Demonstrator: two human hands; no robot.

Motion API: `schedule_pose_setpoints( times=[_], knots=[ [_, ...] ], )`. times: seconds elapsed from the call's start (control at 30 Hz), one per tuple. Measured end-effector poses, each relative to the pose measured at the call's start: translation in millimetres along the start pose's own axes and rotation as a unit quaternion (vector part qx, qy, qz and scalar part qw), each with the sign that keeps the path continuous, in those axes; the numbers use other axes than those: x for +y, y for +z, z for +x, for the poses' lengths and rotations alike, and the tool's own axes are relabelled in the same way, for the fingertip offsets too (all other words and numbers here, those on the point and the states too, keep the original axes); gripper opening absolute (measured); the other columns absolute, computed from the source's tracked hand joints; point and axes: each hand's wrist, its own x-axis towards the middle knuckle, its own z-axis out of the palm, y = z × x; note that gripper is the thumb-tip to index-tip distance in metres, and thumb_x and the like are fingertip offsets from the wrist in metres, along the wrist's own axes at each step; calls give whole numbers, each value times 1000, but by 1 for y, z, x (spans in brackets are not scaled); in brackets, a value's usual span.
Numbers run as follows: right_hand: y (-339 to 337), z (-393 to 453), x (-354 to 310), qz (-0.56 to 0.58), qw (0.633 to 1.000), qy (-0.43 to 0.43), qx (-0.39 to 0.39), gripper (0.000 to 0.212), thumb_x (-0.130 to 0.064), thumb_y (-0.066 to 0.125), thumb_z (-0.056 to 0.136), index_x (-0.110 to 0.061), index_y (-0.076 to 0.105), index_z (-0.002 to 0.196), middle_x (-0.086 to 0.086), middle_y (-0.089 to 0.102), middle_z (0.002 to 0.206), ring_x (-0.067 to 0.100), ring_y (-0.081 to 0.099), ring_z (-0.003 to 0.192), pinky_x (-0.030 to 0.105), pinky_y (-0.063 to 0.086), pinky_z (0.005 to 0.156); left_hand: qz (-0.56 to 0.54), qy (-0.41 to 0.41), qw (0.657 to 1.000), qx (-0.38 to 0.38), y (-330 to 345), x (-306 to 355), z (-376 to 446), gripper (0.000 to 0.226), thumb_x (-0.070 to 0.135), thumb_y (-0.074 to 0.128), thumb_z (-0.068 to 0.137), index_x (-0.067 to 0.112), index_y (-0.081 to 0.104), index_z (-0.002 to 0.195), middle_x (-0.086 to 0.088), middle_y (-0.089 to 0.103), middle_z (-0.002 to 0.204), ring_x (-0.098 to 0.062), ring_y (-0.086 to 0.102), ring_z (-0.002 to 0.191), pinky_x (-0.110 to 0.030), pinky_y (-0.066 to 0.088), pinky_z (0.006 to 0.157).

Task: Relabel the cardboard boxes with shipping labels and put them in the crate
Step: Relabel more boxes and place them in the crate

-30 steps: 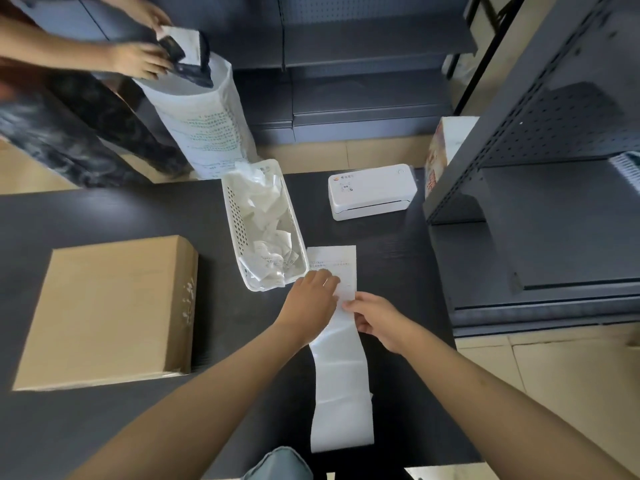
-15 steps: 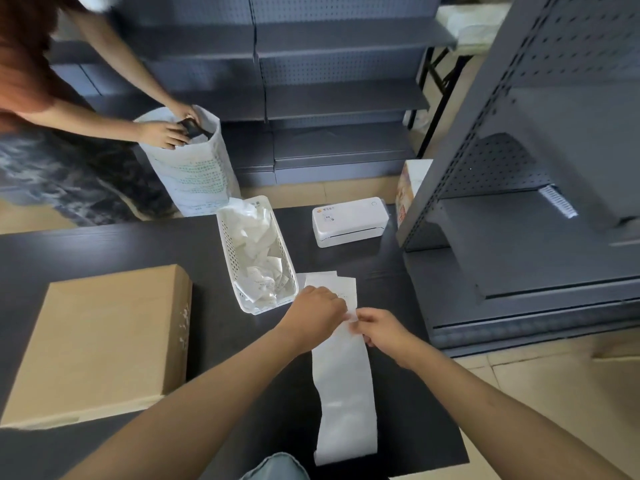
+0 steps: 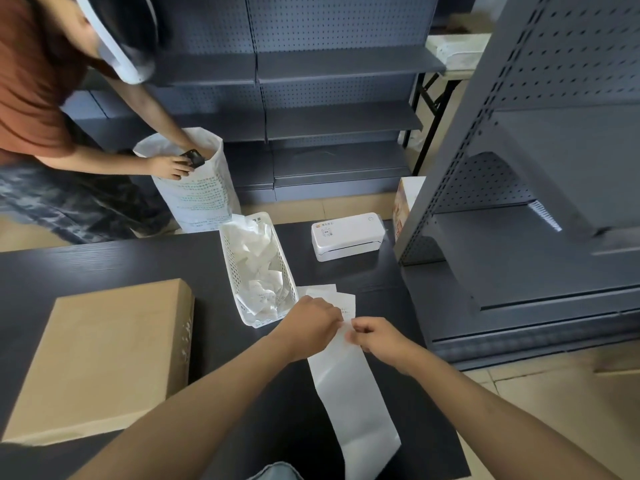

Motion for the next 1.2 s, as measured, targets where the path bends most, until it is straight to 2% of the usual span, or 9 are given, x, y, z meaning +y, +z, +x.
schedule_pose_setpoints(
  times=[0.2,0.37,0.5,0.63,0.8,0.87,0.93,1.07,1.2],
  knots=[
    [-1,5,-1,-25,1000,3,-6,20,-16,57,95,0,65,102,3,55,79,9,51,71,20,44,67,-44,-38,998,15,1,-7,4,33,29,37,98,18,64,111,-1,68,105,-20,58,100,-33,39,91],
    [-4,6,-5,10,1000,22,-15,19,-14,54,96,-21,70,102,-9,71,93,-1,65,75,10,46,59,-126,-90,986,66,-1,-12,5,27,29,44,96,17,67,104,3,69,102,-19,61,95,-30,44,87],
    [-7,4,4,-34,998,55,-10,15,-17,52,97,-22,65,104,-8,66,92,1,60,72,11,46,58,-237,-219,936,141,-4,-18,8,21,27,48,96,16,66,97,3,68,95,-18,60,89,-31,49,81],
    [-10,3,22,-138,985,104,7,22,-23,52,95,-5,62,97,10,65,101,23,63,95,34,52,86,-287,-302,894,164,-9,-25,11,19,27,48,95,19,65,98,6,65,90,-16,59,83,-31,50,77],
    [-11,4,30,-218,966,140,13,32,-21,51,94,-19,43,64,-3,49,73,11,48,67,21,39,60,-328,-373,838,226,-24,-36,14,18,25,45,95,21,62,92,10,57,78,-15,55,72,-25,42,66],
    [-11,5,34,-255,955,147,9,26,-20,50,94,-18,46,68,-4,50,76,12,49,69,19,37,57,-339,-389,817,259,-33,-40,16,18,24,45,95,19,61,90,10,57,76,-15,55,71,-24,39,63],
    [-9,5,35,-287,946,153,0,11,-20,50,93,-13,56,88,2,58,96,18,56,88,23,44,70,-347,-391,802,288,-42,-42,16,17,24,45,95,19,60,89,9,57,76,-15,54,71,-23,37,61],
    [-12,8,37,-263,948,179,12,61,-17,58,90,-9,32,144,12,45,140,25,50,122,26,44,92,-346,-367,799,326,-52,-40,15,18,26,44,98,19,60,93,11,58,81,-8,54,74,-21,38,65],
    [-20,16,13,-219,958,144,113,98,-12,71,75,-22,11,152,11,31,149,30,35,133,40,39,107,-345,-354,803,334,-52,-31,12,17,25,46,97,27,57,84,25,54,72,5,53,69,-10,35,60]
  ],
)
